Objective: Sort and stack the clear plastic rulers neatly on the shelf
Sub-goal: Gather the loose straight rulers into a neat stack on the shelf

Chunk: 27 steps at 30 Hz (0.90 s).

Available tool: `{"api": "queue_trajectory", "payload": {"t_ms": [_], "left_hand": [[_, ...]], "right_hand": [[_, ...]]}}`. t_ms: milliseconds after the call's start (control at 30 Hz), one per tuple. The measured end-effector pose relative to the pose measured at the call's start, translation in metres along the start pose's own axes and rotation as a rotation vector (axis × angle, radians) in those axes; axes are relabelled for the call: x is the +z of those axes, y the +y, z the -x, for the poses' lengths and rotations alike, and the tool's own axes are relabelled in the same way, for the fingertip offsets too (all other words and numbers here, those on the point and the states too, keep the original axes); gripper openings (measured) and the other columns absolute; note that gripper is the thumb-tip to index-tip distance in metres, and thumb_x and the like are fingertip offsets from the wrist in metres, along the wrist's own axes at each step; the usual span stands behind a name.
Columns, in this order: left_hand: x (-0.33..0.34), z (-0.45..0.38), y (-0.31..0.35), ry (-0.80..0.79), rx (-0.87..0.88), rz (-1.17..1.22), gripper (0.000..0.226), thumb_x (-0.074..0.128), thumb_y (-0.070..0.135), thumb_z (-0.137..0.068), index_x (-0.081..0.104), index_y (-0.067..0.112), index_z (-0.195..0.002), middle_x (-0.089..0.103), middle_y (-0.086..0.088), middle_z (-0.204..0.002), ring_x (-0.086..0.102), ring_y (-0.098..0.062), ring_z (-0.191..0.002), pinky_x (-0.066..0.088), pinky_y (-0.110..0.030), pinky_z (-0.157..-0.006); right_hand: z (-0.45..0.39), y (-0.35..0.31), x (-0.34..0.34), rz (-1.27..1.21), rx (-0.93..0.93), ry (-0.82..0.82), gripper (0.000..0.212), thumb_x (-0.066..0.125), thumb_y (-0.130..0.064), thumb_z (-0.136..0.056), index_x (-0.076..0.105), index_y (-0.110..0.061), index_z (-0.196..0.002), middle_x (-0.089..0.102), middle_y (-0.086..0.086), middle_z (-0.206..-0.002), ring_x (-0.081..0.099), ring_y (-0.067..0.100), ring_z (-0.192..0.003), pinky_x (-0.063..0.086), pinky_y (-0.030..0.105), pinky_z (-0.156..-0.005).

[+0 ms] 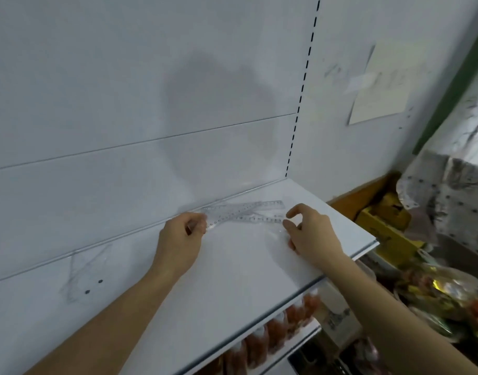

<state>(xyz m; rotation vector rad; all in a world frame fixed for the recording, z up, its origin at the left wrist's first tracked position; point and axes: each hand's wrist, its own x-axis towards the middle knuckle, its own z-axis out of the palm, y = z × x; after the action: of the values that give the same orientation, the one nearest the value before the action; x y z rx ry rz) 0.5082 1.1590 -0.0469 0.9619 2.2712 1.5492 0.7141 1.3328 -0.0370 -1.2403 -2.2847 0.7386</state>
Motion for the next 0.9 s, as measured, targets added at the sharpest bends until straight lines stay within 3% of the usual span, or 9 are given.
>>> {"api": "queue_trajectory", "payload": {"t_ms": [133,333,433,500,567,633,733,833,900], "left_hand": [[0.016,0.004,0.0,0.028,0.038,-0.228,0.01,0.067,0.027,-0.094,0.066,0.03,-0.103,0.066,0.012,-0.085,0.059,-0.002,-0.076,0.045,-0.02,-0.069],[0.019,0.003,-0.003,0.016,0.094,-0.395,0.019,0.069,0.029,-0.091,0.068,0.027,-0.11,0.057,0.007,-0.102,0.056,-0.016,-0.092,0.05,-0.042,-0.09],[0.016,0.007,-0.002,0.002,0.107,-0.386,0.022,0.066,0.029,-0.092,0.066,0.025,-0.114,0.056,0.006,-0.107,0.056,-0.018,-0.098,0.05,-0.044,-0.094],[0.007,0.012,-0.001,-0.021,0.155,-0.49,0.029,0.062,0.034,-0.095,0.063,0.023,-0.122,0.053,0.005,-0.117,0.053,-0.02,-0.111,0.045,-0.043,-0.1],[-0.011,0.02,-0.001,-0.018,0.258,-0.702,0.039,0.054,0.042,-0.096,0.06,0.022,-0.129,0.05,0.001,-0.13,0.046,-0.022,-0.124,0.038,-0.044,-0.102],[-0.041,0.032,-0.001,-0.002,0.291,-0.802,0.05,0.046,0.049,-0.093,0.058,0.02,-0.132,0.048,-0.003,-0.139,0.041,-0.023,-0.132,0.034,-0.049,-0.104],[-0.1,0.059,-0.01,0.042,0.229,-0.858,0.06,0.036,0.054,-0.092,0.055,0.019,-0.136,0.045,-0.007,-0.148,0.036,-0.024,-0.14,0.03,-0.05,-0.109],[-0.166,0.094,-0.025,0.099,0.141,-0.883,0.06,0.037,0.052,-0.094,0.051,0.018,-0.141,0.039,-0.006,-0.155,0.031,-0.023,-0.146,0.024,-0.045,-0.115],[-0.209,0.122,-0.038,0.12,0.072,-0.889,0.063,0.037,0.052,-0.094,0.048,0.017,-0.145,0.035,-0.004,-0.16,0.029,-0.021,-0.148,0.023,-0.043,-0.118]], "right_hand": [[0.008,0.011,0.002,-0.035,-0.105,0.089,0.003,0.058,-0.028,-0.099,0.061,-0.028,-0.099,0.061,0.002,-0.052,0.057,0.017,-0.046,0.054,0.039,-0.054],[0.013,0.011,-0.001,0.003,-0.146,0.024,0.007,0.057,-0.025,-0.099,0.062,-0.029,-0.098,0.054,-0.002,-0.05,0.049,0.012,-0.045,0.038,0.024,-0.048],[0.019,0.008,-0.001,0.069,-0.181,-0.026,0.009,0.057,-0.024,-0.099,0.064,-0.027,-0.103,0.059,-0.003,-0.056,0.056,0.015,-0.052,0.05,0.036,-0.054],[0.024,0.002,-0.001,0.095,-0.231,-0.045,0.009,0.059,-0.024,-0.097,0.064,-0.026,-0.104,0.061,-0.005,-0.059,0.058,0.013,-0.055,0.053,0.036,-0.059],[0.027,-0.012,0.0,0.128,-0.328,-0.066,0.012,0.061,-0.027,-0.096,0.063,-0.026,-0.108,0.064,-0.01,-0.071,0.058,0.009,-0.068,0.049,0.029,-0.066],[0.03,-0.034,0.008,0.179,-0.451,-0.082,0.023,0.062,-0.032,-0.096,0.06,-0.027,-0.118,0.066,-0.012,-0.094,0.054,0.01,-0.092,0.041,0.025,-0.079],[0.042,-0.077,0.031,0.169,-0.585,-0.137,0.036,0.063,-0.035,-0.095,0.057,-0.025,-0.13,0.06,-0.007,-0.127,0.046,0.016,-0.123,0.038,0.031,-0.101],[0.069,-0.122,0.062,0.119,-0.682,-0.225,0.04,0.061,-0.037,-0.096,0.056,-0.024,-0.133,0.055,-0.004,-0.136,0.043,0.018,-0.131,0.043,0.042,-0.106],[0.092,-0.154,0.084,0.108,-0.717,-0.28,0.042,0.059,-0.039,-0.097,0.053,-0.025,-0.136,0.053,-0.005,-0.14,0.041,0.017,-0.135,0.042,0.043,-0.107]]}}
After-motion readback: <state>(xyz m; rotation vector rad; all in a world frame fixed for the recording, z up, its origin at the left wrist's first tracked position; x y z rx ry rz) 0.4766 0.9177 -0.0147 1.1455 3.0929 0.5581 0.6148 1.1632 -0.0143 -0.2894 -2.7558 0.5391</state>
